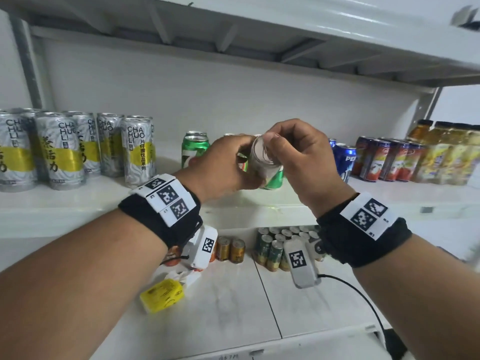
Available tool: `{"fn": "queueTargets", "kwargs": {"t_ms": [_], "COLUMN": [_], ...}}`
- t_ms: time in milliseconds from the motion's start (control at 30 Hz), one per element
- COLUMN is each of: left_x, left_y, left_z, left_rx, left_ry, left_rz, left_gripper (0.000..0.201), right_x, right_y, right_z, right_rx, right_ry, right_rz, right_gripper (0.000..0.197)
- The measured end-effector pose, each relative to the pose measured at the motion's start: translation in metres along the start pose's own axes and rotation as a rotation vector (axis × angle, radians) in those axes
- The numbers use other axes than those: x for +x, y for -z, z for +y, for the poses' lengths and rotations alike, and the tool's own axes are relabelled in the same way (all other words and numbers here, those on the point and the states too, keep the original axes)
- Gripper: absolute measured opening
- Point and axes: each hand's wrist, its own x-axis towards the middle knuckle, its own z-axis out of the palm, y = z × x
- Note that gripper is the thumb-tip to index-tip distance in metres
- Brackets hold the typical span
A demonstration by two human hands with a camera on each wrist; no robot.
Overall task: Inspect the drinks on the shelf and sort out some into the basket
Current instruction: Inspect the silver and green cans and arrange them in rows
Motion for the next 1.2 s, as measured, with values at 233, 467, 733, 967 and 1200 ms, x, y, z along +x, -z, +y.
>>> {"fn": "queueTargets", "kwargs": {"t_ms": [233, 467, 733, 967, 1200], "left_x": [0.044, 0.088, 0.131, 0.141, 0.110], "left_y": [-0.047, -0.094, -0.122, -0.122, -0.042], "left_z": [0.017, 0.034, 0.043, 0.047, 0.072], "left_rx": [0.070, -0.034, 0.421, 0.554, 0.720], "left_ry": [0.096, 0.135, 0.167, 0.228, 0.224], "left_rz": [-0.163, -0.217, -0.230, -0.167, 0.005], "left_gripper": [0.028, 0.026, 0.015, 0.014, 0.016], "right_x": [0.006, 0.041, 0.080, 0.091, 0.108], "right_y": [0.053, 0.123, 0.178, 0.186, 0.133], "right_z": [-0.003, -0.005, 0.042, 0.057, 0.023], "right_rx": [-0.321, -0.798, -0.928, -0.935, -0.835], "right_ry": [-0.104, -0.032, -0.103, 0.000, 0.291], "right_rz": [-0.039, -0.083, -0.208, -0.368, -0.423], "right_gripper": [0.047, 0.020, 0.009, 0.025, 0.031]}}
